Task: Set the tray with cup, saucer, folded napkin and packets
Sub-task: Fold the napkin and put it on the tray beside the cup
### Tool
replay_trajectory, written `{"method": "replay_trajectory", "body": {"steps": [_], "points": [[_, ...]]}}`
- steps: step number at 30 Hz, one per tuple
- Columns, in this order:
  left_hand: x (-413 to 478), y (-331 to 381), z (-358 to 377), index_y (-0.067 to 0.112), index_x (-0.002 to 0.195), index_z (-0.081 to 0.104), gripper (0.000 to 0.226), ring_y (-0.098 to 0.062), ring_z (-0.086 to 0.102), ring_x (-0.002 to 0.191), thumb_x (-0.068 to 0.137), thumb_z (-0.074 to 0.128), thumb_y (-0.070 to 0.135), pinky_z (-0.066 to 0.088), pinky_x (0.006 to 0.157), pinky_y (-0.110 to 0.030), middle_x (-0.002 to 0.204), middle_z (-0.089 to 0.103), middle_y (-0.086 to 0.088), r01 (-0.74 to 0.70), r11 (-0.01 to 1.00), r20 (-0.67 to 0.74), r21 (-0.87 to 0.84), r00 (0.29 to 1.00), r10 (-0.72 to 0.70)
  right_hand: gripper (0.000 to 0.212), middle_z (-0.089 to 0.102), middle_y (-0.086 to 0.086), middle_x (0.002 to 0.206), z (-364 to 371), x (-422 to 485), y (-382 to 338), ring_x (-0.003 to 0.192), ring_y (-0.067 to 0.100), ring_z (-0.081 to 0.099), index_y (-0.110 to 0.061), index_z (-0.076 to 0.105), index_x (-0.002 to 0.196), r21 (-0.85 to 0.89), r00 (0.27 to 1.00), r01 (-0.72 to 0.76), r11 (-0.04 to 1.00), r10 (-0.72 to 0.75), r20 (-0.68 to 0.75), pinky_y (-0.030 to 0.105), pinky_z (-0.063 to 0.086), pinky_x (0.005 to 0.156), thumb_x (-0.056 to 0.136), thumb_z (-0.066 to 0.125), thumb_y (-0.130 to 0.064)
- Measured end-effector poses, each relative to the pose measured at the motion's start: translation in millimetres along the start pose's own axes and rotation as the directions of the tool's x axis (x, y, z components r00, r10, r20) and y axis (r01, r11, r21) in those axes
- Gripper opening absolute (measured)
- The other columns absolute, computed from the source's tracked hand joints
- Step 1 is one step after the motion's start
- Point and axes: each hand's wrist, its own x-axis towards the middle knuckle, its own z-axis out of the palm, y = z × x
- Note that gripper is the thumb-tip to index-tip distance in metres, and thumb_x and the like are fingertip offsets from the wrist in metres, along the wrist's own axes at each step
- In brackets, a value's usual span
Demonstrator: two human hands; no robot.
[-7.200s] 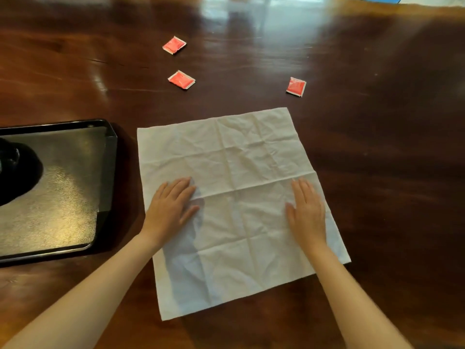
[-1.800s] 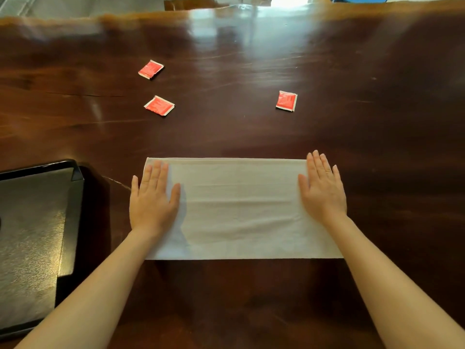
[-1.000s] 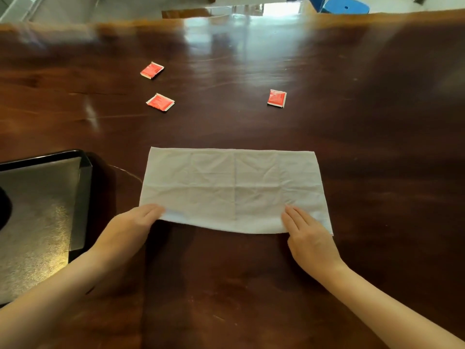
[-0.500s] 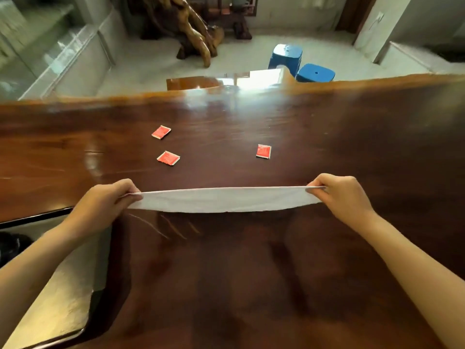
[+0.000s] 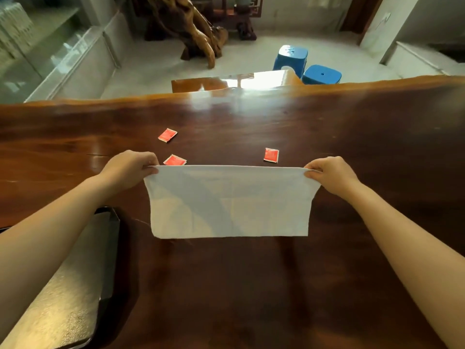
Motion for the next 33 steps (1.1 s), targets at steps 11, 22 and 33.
{"method": "replay_trajectory", "body": {"steps": [11,22,33], "points": [[-34.0,-15.5,95.9,0.02,0.112,0.068,0.046,-0.032,0.071,0.075,0.075,0.063,-0.007,0.043,0.051,-0.029,0.089,0.075,-0.01,-0.08,0.939,-0.019,0.336,0.996,0.091,0.033,0.073,0.01,0.1,87.6,-33.5,33.9,0.089,0.03,0.068,-0.018,0.067,0.114,-0.281,0.984,0.145,0.949,-0.167,-0.057,0.042,0.058,0.069,0.084,0.063,-0.004],[-71.0,-10.5,151.7,-0.005,0.111,0.064,0.054,-0.042,0.065,0.098,0.06,0.07,-0.018,0.048,0.089,-0.057,0.111,0.067,-0.024,-0.061,0.911,-0.03,0.408,0.996,0.081,0.042,0.069,0.01,0.114,147.0,-74.1,58.2,0.11,0.03,0.063,-0.007,0.069,0.109,-0.197,0.969,0.189,0.962,-0.215,-0.123,0.044,0.054,0.089,0.073,0.068,0.012],[-14.9,45.0,157.1,0.012,0.138,0.042,0.051,-0.031,0.034,0.137,0.088,0.05,0.004,0.022,0.112,-0.047,0.145,0.043,-0.013,-0.028,1.0,-0.179,-0.011,0.983,0.025,0.051,0.041,0.016,0.144,179.2,-32.1,-61.1,0.138,0.032,0.031,-0.003,0.04,0.137,0.17,0.979,0.174,0.97,-0.151,-0.14,0.043,0.021,0.116,0.087,0.045,-0.008]]}}
